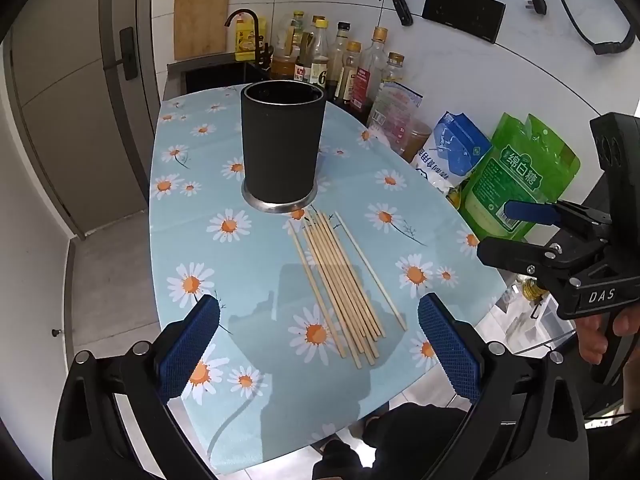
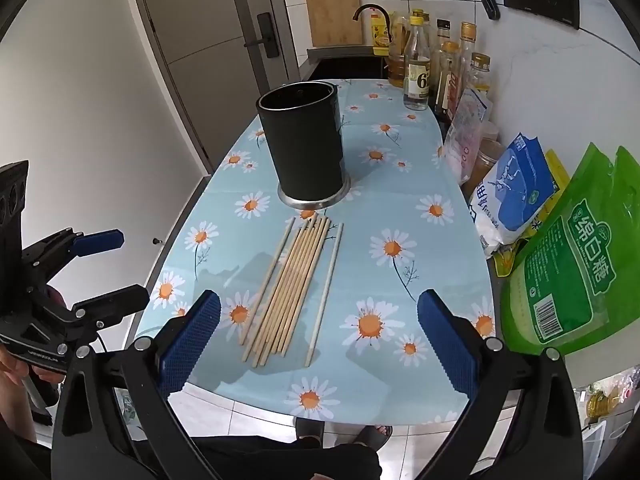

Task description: Organize utensils

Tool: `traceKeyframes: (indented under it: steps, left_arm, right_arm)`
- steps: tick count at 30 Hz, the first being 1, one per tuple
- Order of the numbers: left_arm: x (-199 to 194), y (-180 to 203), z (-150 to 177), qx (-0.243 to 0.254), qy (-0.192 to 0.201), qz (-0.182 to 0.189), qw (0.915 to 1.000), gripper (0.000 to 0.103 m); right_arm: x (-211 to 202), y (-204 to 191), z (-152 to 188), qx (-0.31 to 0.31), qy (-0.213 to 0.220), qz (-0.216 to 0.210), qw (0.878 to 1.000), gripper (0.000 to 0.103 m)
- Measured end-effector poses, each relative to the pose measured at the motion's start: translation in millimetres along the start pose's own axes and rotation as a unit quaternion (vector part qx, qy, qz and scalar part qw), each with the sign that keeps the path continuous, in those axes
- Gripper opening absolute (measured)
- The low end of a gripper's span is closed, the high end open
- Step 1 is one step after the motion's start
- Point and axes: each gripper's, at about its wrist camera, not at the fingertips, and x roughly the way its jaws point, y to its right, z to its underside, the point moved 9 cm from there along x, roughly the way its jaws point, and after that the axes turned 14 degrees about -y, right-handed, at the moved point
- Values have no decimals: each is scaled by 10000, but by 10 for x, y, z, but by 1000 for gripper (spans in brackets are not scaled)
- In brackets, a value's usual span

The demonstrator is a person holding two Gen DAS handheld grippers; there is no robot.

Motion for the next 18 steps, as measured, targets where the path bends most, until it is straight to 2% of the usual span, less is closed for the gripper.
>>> traceKeyframes:
  steps: [5,7,18]
  left_arm:
    - [10,30,7,-5,6,-69,10000,97]
    - [14,10,1,-61,-11,54,10000,97]
    - [38,-50,53,-106,-52,25,9999,97]
  right_arm:
    - [-10,34,14,51,4,-53,10000,98]
    - [-1,15,11,51,4,-44,10000,98]
    - [36,-42,25,-25,-40,-92,9999,98]
